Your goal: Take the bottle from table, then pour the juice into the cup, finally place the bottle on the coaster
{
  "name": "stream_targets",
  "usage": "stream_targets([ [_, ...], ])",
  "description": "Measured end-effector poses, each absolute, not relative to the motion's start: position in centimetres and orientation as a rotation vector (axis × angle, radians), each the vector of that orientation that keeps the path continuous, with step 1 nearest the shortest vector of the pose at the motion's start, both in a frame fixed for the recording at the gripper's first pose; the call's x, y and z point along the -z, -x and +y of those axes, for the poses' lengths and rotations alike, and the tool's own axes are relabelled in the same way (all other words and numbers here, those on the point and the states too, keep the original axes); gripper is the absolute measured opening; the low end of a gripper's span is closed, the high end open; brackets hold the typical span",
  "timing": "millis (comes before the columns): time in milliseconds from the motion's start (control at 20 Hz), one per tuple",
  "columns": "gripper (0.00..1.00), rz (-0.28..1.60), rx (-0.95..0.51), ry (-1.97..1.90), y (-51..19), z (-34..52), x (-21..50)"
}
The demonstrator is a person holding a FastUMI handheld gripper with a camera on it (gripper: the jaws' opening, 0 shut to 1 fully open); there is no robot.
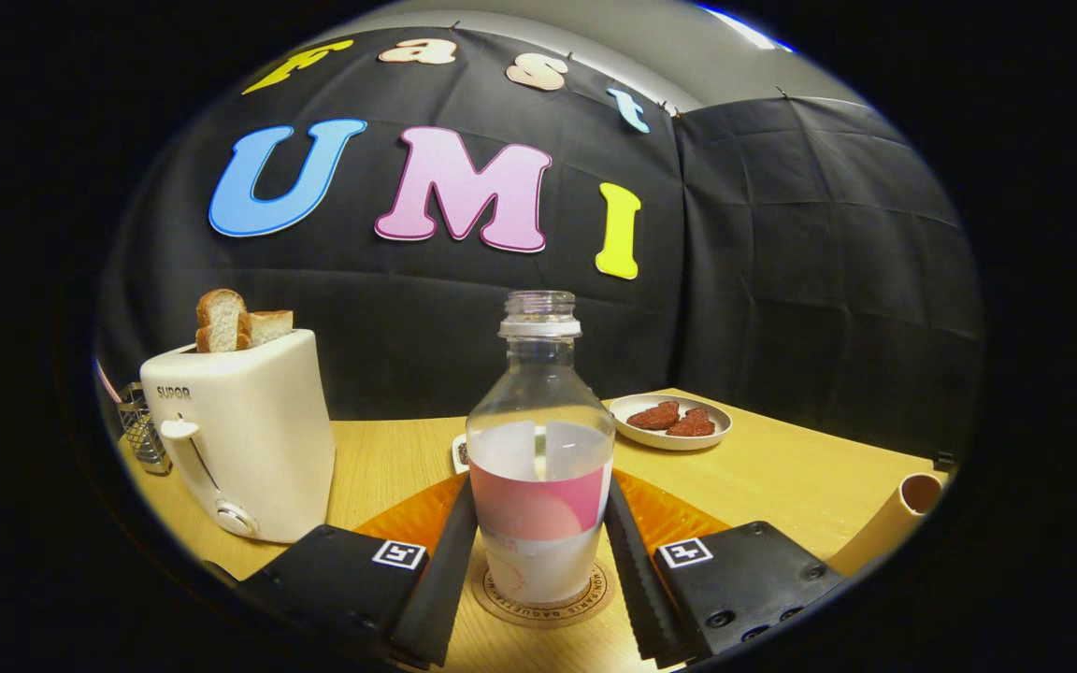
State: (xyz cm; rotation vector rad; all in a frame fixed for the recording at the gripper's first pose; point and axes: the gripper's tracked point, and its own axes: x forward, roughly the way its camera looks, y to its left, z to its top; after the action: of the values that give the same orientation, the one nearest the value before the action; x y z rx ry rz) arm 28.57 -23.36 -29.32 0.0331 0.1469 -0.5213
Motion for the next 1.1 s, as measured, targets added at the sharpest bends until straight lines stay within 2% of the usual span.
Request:
stream_targets([
  [500,0.80,0.166,0.520,-0.049,-28.5,-24.0,29.7],
  [600,0.97,0.184,0.522,-0.055,-28.1,-24.2,30.0],
  [650,0.99,0.188,0.518,-0.054,-28.0,-24.0,29.9],
  [1100,0.98,0.181,0.443,-0.043,-23.1,-21.1,26.5],
])
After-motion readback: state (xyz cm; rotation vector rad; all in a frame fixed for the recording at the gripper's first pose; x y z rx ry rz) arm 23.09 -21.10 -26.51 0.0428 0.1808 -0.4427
